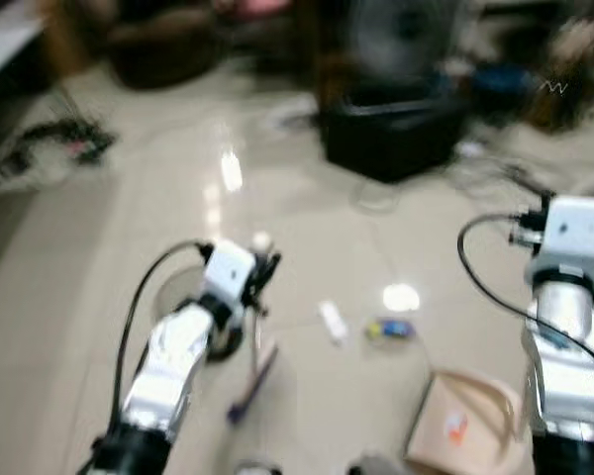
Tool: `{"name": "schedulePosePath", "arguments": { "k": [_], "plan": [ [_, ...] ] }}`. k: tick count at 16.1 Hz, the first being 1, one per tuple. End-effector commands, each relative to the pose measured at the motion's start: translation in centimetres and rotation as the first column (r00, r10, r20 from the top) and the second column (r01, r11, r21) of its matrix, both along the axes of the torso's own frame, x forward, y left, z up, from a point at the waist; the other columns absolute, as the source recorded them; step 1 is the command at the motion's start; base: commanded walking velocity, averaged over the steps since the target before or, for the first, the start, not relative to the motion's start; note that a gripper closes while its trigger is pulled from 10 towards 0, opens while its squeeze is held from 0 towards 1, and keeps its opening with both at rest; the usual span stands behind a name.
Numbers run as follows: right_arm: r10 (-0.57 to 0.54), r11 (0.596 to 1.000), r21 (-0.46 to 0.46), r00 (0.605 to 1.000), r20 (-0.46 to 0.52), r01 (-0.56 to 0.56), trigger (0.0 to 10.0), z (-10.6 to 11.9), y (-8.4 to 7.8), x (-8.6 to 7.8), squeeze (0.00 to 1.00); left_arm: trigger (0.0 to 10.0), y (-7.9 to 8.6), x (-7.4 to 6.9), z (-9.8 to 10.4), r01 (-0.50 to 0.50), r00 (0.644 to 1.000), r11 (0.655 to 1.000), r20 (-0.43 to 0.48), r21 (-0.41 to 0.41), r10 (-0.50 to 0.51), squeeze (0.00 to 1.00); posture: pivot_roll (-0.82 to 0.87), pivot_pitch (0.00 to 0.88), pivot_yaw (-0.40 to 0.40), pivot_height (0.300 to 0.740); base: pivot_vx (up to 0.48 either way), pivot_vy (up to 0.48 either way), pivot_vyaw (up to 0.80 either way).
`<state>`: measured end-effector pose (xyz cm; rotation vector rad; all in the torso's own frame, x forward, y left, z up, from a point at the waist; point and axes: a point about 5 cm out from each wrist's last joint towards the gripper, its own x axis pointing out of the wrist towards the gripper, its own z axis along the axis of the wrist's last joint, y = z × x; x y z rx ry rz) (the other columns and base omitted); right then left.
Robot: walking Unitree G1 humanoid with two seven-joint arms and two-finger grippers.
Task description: Sweep floor
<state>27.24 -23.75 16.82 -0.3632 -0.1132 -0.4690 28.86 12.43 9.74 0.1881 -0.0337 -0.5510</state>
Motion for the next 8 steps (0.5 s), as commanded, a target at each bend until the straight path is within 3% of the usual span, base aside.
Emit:
{"name": "schedulePosePath", "arguments": {
  "k": [1,6,8],
  "plan": [
    [0.011,1.0,-0.03,0.999,0.039,-0.01,10.0,0.6,0.6,0.0,0.0,10.0,0.4,0.6,0.8,-0.035,0.999,0.999,0.038,0.002,0.035,0.0,-0.05,0.051,0.083,0.74,0.27,0.0,0.0],
    [0.018,1.0,0.003,1.0,0.011,-0.019,10.0,-0.6,1.0,-0.1,0.0,10.0,0.2,1.4,0.7,-0.073,0.997,0.997,0.042,0.02,0.072,0.0,-0.06,0.051,0.088,0.74,0.292,0.0,0.0],
    [0.032,0.997,0.064,0.999,0.021,-0.033,10.0,-0.8,1.1,-0.1,0.0,10.0,0.3,1.6,1.0,-0.112,0.992,0.994,0.06,-0.002,0.112,0.0,-0.06,0.054,0.089,0.74,0.3,0.0,0.0]
  ]
}}
